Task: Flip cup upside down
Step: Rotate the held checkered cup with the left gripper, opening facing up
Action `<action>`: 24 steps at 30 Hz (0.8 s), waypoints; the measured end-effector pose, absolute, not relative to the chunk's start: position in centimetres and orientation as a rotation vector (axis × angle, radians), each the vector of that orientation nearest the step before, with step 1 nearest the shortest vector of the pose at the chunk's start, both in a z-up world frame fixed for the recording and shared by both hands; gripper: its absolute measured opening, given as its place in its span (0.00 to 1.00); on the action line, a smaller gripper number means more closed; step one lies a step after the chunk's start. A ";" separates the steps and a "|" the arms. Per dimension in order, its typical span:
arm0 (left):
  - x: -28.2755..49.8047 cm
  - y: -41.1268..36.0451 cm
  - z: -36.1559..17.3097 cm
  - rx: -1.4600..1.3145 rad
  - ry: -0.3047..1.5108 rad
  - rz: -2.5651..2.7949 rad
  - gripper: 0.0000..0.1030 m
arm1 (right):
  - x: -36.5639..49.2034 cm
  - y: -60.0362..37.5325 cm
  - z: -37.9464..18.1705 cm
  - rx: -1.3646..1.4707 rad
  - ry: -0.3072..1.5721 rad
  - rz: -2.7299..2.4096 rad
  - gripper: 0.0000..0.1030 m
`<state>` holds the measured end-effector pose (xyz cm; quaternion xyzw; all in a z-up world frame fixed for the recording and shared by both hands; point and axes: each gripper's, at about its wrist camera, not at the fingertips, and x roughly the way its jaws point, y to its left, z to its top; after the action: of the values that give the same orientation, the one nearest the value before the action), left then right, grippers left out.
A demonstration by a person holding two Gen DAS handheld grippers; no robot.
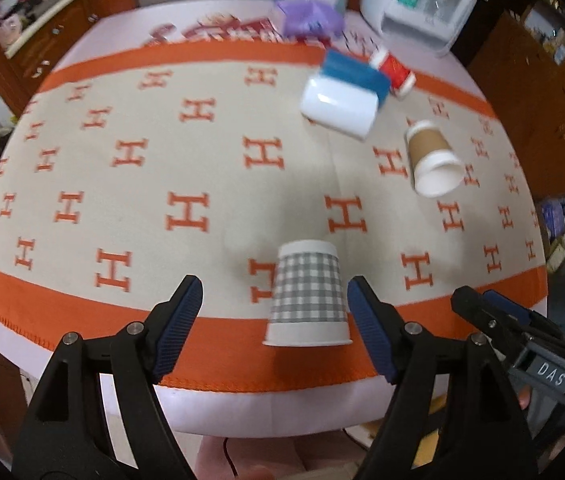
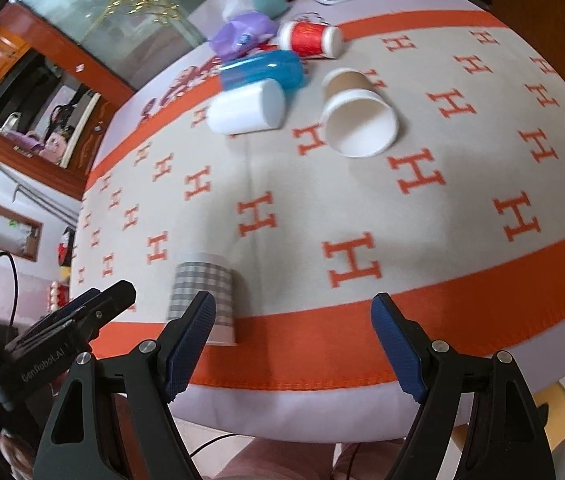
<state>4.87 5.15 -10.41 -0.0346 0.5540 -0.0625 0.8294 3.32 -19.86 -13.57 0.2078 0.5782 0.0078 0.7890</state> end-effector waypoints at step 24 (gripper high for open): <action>5.8 11.8 -16.7 -0.180 1.191 -0.071 0.60 | 12.0 -11.0 -21.9 0.483 1.519 0.276 0.79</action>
<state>5.76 11.78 -16.66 -0.0846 0.5599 -0.0335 0.8235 11.97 -11.02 -21.87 0.2160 0.6794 0.1236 0.6903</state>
